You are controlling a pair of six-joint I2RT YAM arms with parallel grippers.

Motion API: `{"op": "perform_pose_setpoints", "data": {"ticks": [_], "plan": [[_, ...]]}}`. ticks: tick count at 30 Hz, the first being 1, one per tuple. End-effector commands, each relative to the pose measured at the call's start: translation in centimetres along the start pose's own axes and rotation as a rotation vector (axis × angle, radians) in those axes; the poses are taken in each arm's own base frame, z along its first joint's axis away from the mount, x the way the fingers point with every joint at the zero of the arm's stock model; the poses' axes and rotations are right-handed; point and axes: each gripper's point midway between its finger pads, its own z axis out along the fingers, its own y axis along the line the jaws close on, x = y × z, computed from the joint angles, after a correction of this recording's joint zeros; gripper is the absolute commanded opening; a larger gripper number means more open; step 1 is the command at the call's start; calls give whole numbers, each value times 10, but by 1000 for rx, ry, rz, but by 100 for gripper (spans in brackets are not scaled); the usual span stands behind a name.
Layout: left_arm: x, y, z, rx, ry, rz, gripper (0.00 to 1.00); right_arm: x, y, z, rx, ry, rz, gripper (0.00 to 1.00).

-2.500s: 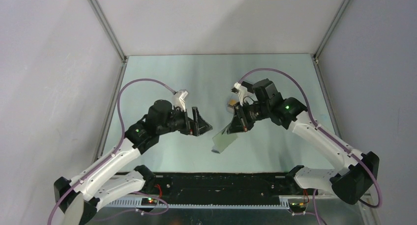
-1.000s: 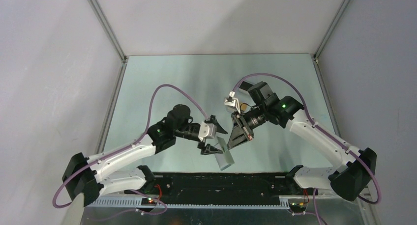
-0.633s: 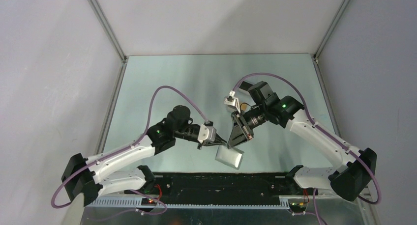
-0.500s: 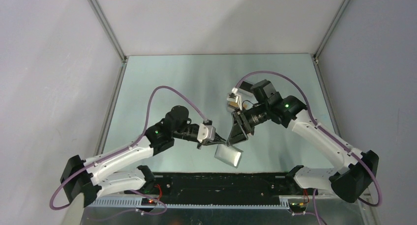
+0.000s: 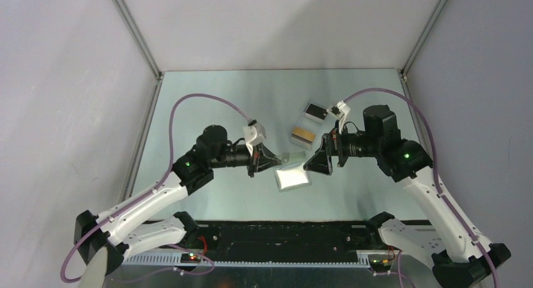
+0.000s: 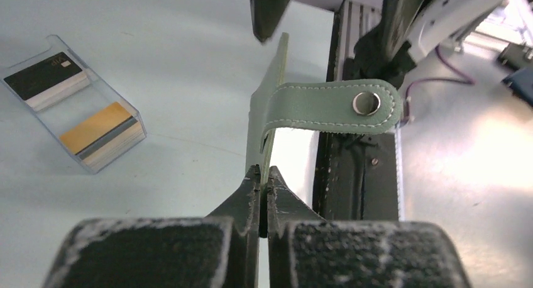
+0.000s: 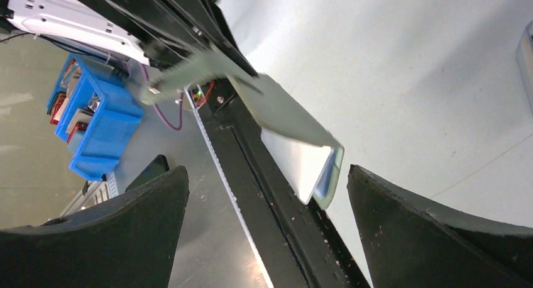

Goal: Put the credit cards into the card holder
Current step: Open the card holder at the center of the board.

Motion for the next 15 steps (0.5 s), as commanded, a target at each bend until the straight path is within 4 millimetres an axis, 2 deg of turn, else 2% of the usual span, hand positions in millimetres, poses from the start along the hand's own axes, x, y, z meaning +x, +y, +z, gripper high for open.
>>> {"op": "perform_pose_setpoints", "data": {"ticks": [1,6,12,15], "plan": [[-39,-13,-8,53,-48,-139,0,6,-6,7,-39,3,6,99],[-62,-28,-12,125,-54,-155,0,7,-7,20,-95,33,27,99],[-72,-39,-15,180,-58,-178,0,-3,3,32,-184,25,20,97],[-77,-40,-15,182,-63,-191,0,-2,10,35,-237,39,20,91]]}}
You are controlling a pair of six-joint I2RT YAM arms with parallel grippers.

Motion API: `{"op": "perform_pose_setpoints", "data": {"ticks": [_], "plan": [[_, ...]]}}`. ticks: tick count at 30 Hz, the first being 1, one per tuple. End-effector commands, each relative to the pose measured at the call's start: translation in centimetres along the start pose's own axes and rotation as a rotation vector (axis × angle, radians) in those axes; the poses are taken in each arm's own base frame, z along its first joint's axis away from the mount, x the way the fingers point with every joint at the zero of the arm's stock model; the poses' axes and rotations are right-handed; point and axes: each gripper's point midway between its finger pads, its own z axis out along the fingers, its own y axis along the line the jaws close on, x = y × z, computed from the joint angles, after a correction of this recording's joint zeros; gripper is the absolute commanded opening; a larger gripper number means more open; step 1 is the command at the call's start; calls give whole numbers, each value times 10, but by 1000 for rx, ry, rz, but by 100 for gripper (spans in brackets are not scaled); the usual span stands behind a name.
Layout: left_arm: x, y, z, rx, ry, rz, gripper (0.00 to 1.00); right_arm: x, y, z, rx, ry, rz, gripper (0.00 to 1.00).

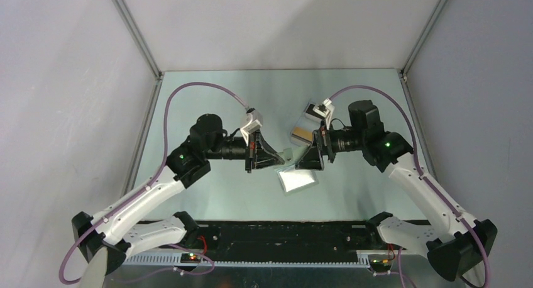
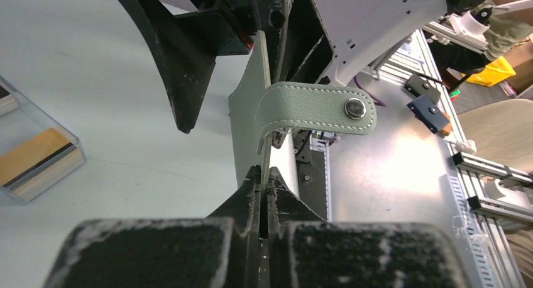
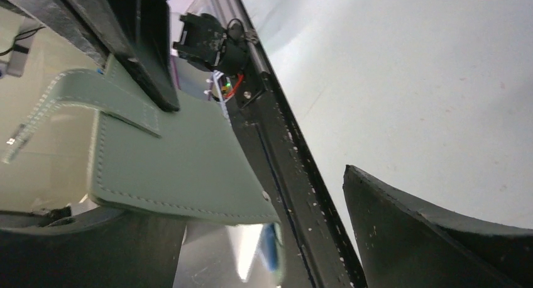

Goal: Put the credit cards into the card holder
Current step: Open the card holder at the center of the board.

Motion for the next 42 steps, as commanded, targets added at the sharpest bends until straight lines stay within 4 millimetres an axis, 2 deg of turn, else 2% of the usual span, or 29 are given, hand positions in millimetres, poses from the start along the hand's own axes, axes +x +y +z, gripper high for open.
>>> {"op": "perform_pose_setpoints", "data": {"ticks": [1,3,4,5,6,7,8,9,10,11,13,14,15,19,26,32,42], "plan": [[-19,-13,-2,41,-23,-25,0,-10,21,6,-126,-11,-45,89],[-23,-11,-2,19,-34,-31,0,-6,31,8,-188,14,-38,76],[-25,-9,-2,5,-43,-33,0,-5,35,8,-206,23,-32,63],[-27,-5,-3,-24,-52,-39,0,-3,37,9,-230,36,-23,56],[-29,-3,-3,-38,-60,-39,0,-1,39,10,-241,46,-17,43],[-33,0,-5,-65,-74,-38,0,0,40,11,-248,56,-8,36],[-33,3,-5,-80,-79,-42,3,2,39,12,-249,63,1,21],[-35,9,-6,-117,-92,-44,16,3,39,12,-247,68,9,13],[-35,12,-7,-139,-99,-55,26,2,39,12,-243,67,26,2],[-36,18,-10,-180,-113,-59,49,0,37,12,-233,61,37,0],[-33,28,-15,-244,-129,-58,79,-6,36,12,-227,43,74,0],[-25,32,-16,-265,-120,-64,83,-9,37,11,-229,38,108,0],[-25,33,-20,-284,-133,-50,88,-13,39,10,-241,27,108,0],[-9,37,-29,-318,-126,-25,90,-28,41,3,-259,-6,183,0],[2,37,-39,-336,-131,33,90,-39,38,-9,-279,-28,253,0],[-3,28,-28,-260,-138,1,88,-39,36,-11,-272,-32,264,0],[7,29,-19,-214,-101,7,87,-45,40,-17,-292,-48,265,0]]}}
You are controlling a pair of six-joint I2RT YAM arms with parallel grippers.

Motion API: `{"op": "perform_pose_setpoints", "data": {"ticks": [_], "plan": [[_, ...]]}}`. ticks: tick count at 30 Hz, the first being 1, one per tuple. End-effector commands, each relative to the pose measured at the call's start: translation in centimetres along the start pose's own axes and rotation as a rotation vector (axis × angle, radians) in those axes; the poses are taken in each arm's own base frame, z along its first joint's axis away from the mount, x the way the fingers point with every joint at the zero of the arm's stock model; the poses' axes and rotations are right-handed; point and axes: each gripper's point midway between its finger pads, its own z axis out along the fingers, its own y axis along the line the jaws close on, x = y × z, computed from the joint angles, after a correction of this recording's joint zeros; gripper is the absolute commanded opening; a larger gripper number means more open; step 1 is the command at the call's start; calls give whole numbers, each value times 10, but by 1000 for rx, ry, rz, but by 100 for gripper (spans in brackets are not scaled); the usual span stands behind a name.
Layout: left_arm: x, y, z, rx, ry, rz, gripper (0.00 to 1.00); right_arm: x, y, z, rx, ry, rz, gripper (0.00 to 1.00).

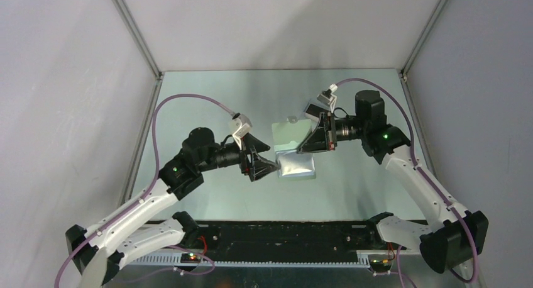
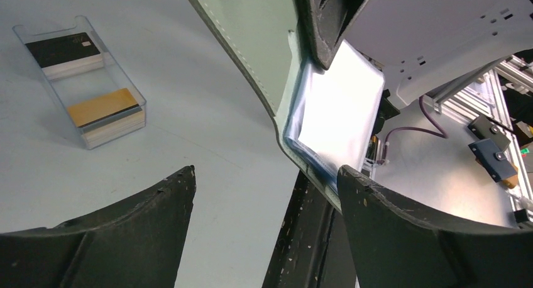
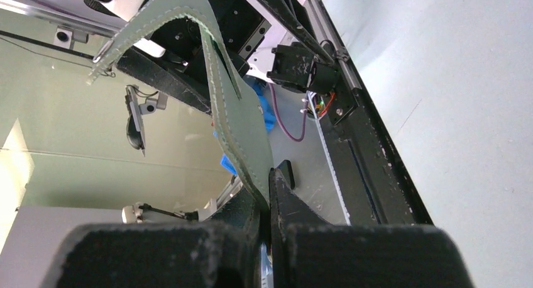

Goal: Put the credit cards into the card holder
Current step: Open the card holder at the center of the board.

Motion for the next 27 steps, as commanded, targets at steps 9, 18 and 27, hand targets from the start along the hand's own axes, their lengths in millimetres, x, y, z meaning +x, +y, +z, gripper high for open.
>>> {"op": "perform_pose_setpoints", "data": {"ticks": [9,18,27], "plan": [[-10,-4,1,33,-52,33,86,-7,18,-12,-61,-13,-46,0],[-20,-7,6,55,-89,17,86,-7,14,-14,-56,-11,-45,0],[-37,-15,10,91,-139,-3,86,1,10,-9,-44,13,-42,0]]}}
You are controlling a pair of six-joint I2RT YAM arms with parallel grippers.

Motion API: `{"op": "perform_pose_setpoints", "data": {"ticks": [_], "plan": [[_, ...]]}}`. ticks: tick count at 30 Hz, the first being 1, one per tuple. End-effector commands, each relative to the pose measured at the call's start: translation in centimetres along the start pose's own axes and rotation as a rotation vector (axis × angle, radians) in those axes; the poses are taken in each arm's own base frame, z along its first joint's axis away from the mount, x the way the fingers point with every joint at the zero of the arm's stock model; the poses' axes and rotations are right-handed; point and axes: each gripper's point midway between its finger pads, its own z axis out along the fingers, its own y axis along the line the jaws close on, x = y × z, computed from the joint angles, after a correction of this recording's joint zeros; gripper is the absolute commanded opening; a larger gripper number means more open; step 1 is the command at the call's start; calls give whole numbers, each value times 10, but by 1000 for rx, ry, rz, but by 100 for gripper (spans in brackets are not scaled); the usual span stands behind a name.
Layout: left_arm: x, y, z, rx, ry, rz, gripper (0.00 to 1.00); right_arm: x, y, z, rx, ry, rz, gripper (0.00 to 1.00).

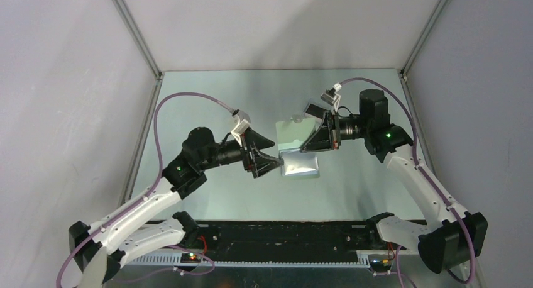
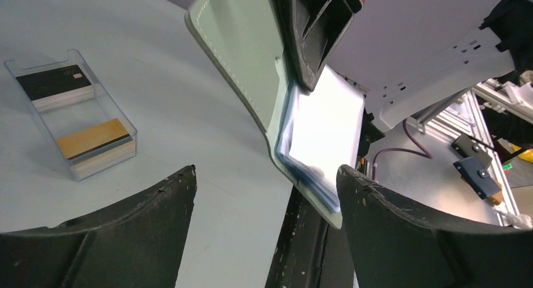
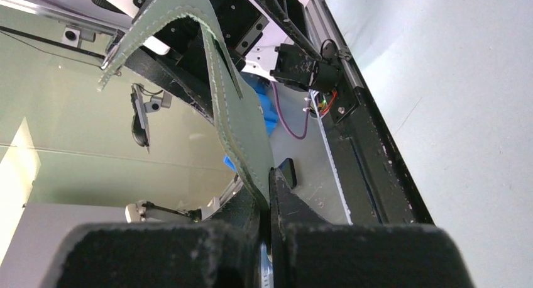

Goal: Put the credit cards into the card holder
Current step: Open the card holder at the center of the board.

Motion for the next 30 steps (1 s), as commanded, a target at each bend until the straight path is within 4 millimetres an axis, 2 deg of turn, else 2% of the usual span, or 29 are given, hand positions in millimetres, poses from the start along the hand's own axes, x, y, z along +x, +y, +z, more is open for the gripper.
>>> {"op": "perform_pose_setpoints", "data": {"ticks": [1,6,12,20,30], "plan": [[-23,-9,5,45,-65,2,86,4,9,2,-25,20,-48,0],[-17,-9,10,61,-42,-11,84,3,14,2,-37,21,-40,0],[-7,-9,0,51,-46,-6,84,-6,21,-3,-53,-9,-41,0],[3,-4,-5,24,-47,-16,83,-6,25,-5,-63,-9,-43,0],[-5,-5,6,45,-40,-24,83,-6,24,-4,-65,-6,-39,0]]}}
